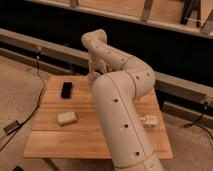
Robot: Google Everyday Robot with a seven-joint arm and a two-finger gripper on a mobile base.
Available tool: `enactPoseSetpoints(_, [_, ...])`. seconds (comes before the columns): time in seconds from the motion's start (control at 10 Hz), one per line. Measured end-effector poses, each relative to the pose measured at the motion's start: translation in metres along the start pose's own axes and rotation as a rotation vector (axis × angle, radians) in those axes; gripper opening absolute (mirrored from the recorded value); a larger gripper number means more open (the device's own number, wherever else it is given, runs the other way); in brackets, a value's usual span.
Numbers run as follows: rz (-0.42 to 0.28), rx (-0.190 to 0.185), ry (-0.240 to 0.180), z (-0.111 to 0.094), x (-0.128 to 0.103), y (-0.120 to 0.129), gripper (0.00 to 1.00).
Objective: Place the ceramic cup in the ceramic bowl
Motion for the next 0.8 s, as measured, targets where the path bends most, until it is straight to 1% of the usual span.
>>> enactPoseSetpoints(0.5, [0.008, -0.016, 0.012, 0.017, -0.003, -0.001, 0.64])
enactPoseSetpoints(0.6, [0.006, -0.017, 0.012, 0.021, -0.004, -0.001, 0.59])
enactPoseSetpoints(0.7, [0.004, -0.018, 0.010, 0.023, -0.005, -0.002, 0.51])
enactPoseSetpoints(0.8, [0.001, -0.018, 0.007, 0.027, -0.007, -0.002, 0.39])
